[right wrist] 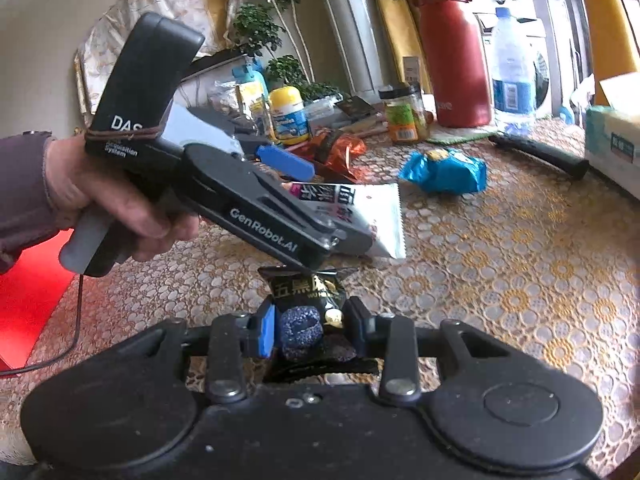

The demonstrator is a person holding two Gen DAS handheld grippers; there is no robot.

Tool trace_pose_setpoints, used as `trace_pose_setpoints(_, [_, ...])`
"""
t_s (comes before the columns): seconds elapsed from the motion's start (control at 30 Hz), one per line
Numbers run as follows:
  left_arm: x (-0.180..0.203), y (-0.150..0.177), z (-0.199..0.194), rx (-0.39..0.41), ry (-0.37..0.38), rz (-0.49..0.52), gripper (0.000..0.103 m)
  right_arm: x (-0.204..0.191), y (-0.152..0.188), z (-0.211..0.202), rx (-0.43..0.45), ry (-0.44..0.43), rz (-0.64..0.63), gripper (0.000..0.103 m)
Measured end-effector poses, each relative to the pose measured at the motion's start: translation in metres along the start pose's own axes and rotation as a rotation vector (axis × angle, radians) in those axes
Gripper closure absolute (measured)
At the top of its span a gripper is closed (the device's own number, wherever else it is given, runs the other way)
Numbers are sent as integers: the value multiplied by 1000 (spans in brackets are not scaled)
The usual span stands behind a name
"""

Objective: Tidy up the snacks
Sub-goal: 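Carry the white pouch and black packet with both tools over the box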

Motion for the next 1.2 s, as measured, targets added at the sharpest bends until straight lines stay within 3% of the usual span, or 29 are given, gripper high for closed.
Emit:
trace_pose_setpoints(0.1, [-2,3,-1,8,-38,-19,18,3,2,-3,-1,8,13,68])
trace_pose_setpoints(0.13, [-4,4,0,0,-60,-28,30,3,3,-4,1,11,14,68])
trace_pose_setpoints(0.17, [-6,6,1,-14,-73,-36,55,3,3,-5,3,13,13,68])
trace_pose_setpoints(0.2, [-7,10,3,-41,-66,-48,62,3,2,-6,4,15,11,68])
trace_pose_setpoints(0.3, [-9,15,0,-43,-75,-89,65,2,1,-11,11,24,9,68])
trace_pose_setpoints(0.37, [-11,18,-1,-65,-95,-129,73,2,0,-14,17,31,11,68])
trace_pose_setpoints(0.57, [-25,36,-23,-63,-165,-332,77,2,-5,-20,32,41,9,68])
trace_pose_setpoints(0.9, [-38,60,-129,58,-256,-525,77,-20,-16,-25,55,33,-35,68])
trace_pose_setpoints(1.2, [-59,108,-206,92,-364,-677,77,-69,-28,-22,67,-13,-121,68])
Point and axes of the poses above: each gripper's, at about its wrist camera, not at the fingertips, and z roughly the way its jaws point, x to its right, y to its underside, the point moved 9 cm from there along z, roughly the way its jaws point, and after that the axes turned 14 degrees about -y, right-handed, at the moved point
